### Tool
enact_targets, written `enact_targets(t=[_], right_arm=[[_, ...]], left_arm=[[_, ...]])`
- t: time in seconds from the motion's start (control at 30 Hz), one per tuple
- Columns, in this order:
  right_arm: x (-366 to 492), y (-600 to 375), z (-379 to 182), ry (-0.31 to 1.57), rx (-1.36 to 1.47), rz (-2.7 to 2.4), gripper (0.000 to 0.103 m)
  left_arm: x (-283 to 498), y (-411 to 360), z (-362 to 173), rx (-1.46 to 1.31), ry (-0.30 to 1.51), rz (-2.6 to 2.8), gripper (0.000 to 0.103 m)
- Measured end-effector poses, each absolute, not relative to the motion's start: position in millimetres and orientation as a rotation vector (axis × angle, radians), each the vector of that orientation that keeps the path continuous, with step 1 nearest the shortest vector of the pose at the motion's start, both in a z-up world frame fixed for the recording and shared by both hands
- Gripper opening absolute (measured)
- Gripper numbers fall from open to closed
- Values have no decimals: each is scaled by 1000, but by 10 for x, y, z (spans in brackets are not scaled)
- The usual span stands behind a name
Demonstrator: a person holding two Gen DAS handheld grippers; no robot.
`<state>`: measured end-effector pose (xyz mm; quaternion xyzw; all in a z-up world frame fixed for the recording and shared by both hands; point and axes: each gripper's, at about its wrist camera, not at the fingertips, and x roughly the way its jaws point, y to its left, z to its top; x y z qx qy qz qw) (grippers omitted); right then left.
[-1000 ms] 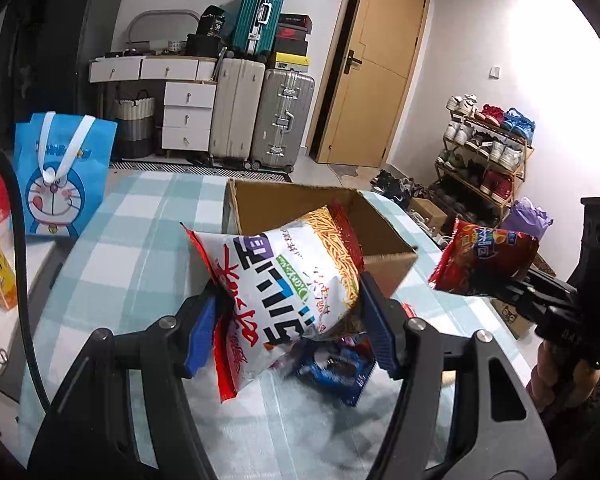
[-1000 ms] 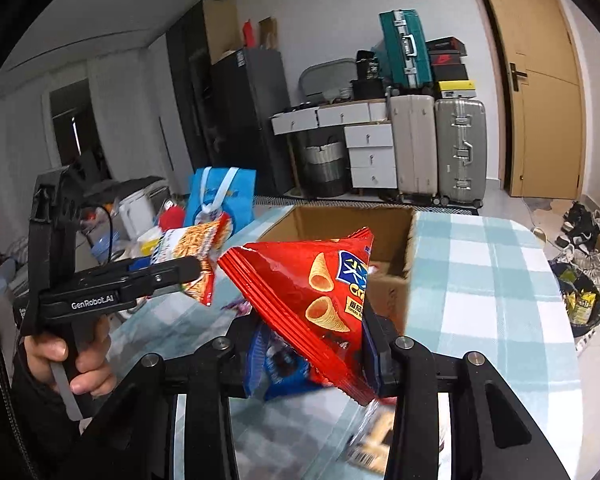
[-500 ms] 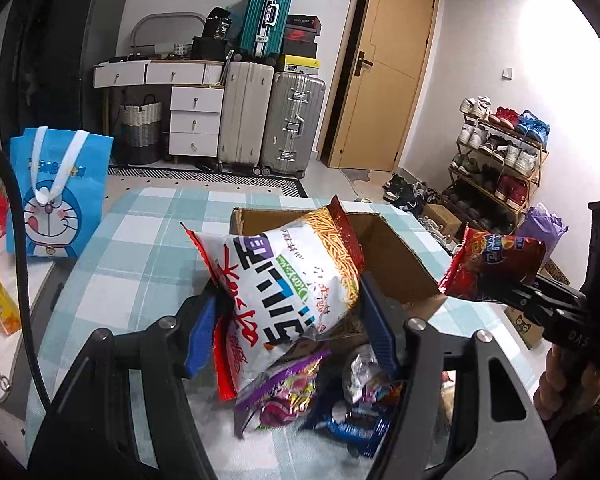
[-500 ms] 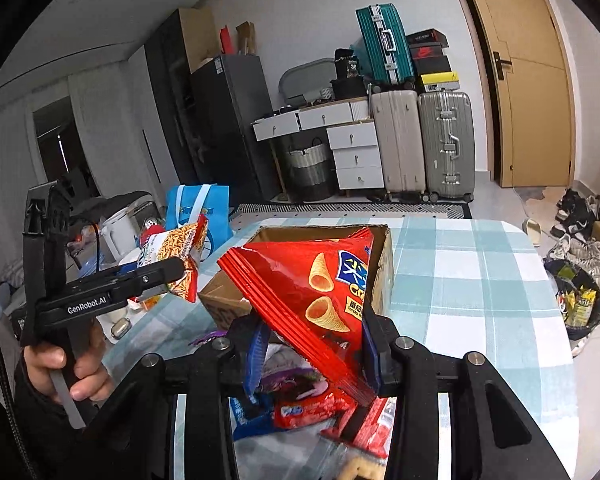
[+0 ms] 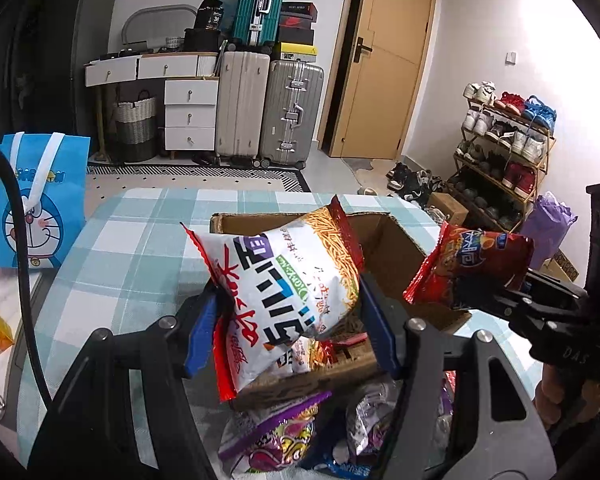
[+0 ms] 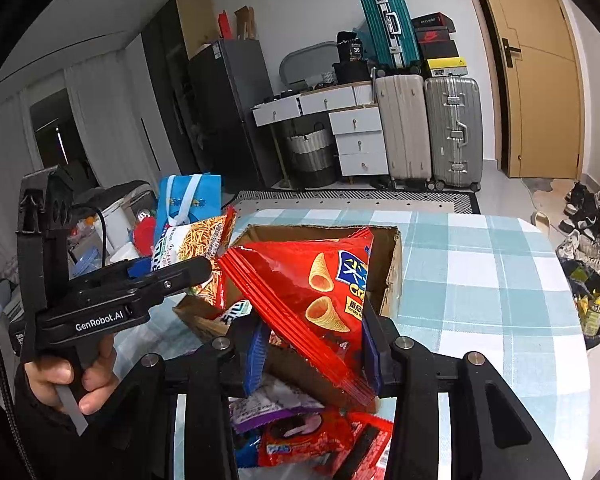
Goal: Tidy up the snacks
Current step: 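Lift both held bags and carry them over the cardboard box, then open both grippers to drop the bags into the box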
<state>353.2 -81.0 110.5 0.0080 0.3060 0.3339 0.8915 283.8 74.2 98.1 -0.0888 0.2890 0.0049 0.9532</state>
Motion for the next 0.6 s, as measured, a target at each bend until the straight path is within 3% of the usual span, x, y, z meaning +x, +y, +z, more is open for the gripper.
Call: enact_targets(t=[0.53,0.6], right_arm=[[3862,-631,779,703,12,659,40],[3854,-640,784,697,19,662,42]], left_arm=[[3482,511,534,-94,681,46,63],[3487,496,550,-94,677,36,70]])
